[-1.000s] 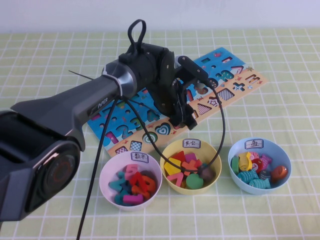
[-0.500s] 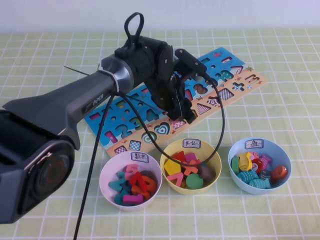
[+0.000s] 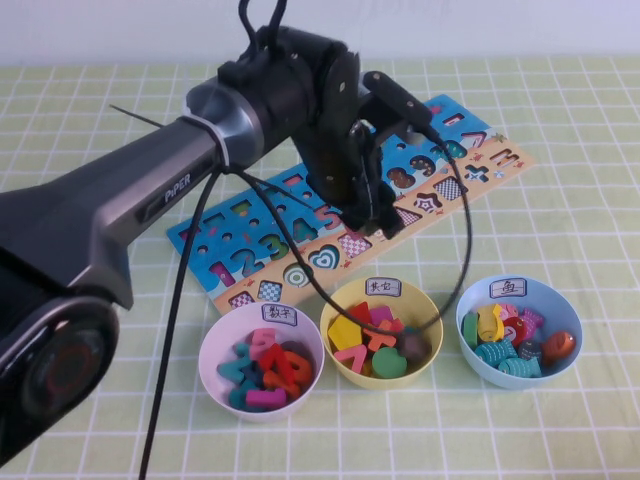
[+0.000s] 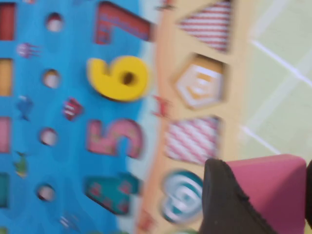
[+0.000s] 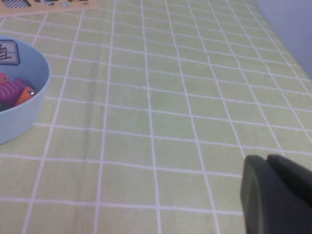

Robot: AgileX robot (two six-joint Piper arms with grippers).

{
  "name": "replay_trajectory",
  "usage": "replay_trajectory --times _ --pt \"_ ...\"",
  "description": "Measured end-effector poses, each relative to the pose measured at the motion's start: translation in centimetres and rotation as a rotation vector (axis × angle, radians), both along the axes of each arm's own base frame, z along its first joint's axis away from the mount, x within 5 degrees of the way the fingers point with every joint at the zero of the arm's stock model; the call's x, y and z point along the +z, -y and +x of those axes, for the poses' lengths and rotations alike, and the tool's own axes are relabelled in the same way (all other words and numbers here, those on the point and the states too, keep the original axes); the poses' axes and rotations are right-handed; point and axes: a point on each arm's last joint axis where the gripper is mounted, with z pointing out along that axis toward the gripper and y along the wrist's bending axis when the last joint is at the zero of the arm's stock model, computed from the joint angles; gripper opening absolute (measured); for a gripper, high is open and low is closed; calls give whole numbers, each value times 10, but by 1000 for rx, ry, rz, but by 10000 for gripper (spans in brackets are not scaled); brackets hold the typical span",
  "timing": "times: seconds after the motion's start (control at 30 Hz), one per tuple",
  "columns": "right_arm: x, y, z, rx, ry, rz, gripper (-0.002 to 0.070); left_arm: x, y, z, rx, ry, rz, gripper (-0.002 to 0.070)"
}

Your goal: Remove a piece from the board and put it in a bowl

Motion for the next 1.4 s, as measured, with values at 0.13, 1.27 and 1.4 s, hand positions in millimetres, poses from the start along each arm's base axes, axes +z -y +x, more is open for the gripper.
replay_trajectory --times 0.13,1.27,1.4 --pt "0 0 0 0 -2 0 -17 20 6 -28 -48 -60 47 279" --pt "0 0 0 0 -2 0 -17 28 -15 -65 -82 17 3 380" --pt "0 0 0 0 -2 0 -17 40 -46 -78 -36 121 -67 104"
